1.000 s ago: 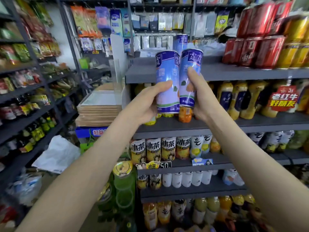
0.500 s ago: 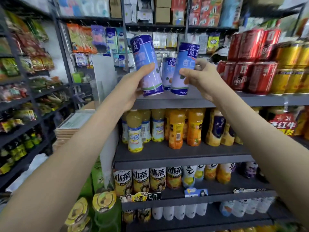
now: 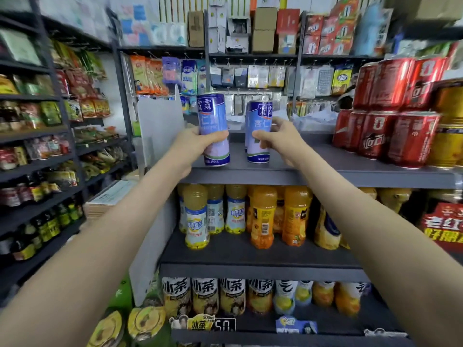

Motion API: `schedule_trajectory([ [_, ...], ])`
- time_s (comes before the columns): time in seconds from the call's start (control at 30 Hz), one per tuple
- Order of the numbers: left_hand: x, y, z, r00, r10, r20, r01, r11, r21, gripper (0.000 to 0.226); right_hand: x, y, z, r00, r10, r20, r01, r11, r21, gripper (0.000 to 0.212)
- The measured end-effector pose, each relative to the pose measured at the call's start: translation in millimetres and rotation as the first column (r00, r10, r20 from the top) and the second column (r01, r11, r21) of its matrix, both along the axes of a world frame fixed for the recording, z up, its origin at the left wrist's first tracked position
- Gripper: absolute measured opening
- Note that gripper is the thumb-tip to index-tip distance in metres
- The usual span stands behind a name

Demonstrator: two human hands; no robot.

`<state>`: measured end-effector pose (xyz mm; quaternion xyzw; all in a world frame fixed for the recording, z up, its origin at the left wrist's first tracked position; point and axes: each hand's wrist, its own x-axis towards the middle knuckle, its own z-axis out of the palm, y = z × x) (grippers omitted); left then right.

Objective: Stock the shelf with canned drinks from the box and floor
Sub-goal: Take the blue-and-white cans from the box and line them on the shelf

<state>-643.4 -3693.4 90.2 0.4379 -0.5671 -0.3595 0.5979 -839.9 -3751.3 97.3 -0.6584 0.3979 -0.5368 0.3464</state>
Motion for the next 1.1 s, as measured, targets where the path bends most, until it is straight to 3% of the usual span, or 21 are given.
schedule_trajectory([
  [0.2,-8.5,-11.8,-2.6,0.999,0.040,0.012,-0.040,0.999,0.014,0.021,-6.1,-13.5,-5.0,0.980,-0.019,-0.197,0.025,0.999,0.028,0.046],
  [0.63,-12.4,-34.8,-8.2,0.995,0.023,0.093,-0.021,0.999,-0.025,0.032,6.3,-29.6,-2.1,0.944,-0.156,-0.291,0.161,0.987,-0.007,0.049],
  [0.9,-6.6,-41.1,-7.7,0.989,0.008,0.145,-0.006,1.000,-0.012,0.047,10.5,-25.8,-3.0,0.956,-0.121,-0.266,0.138,0.989,0.046,0.043],
  [1.1,-6.7,-38.0,-3.8,0.984,-0.016,0.180,0.016,1.000,0.000,0.045,8.0,-19.4,-0.1,0.943,-0.145,-0.300,0.162,0.986,0.032,0.040],
])
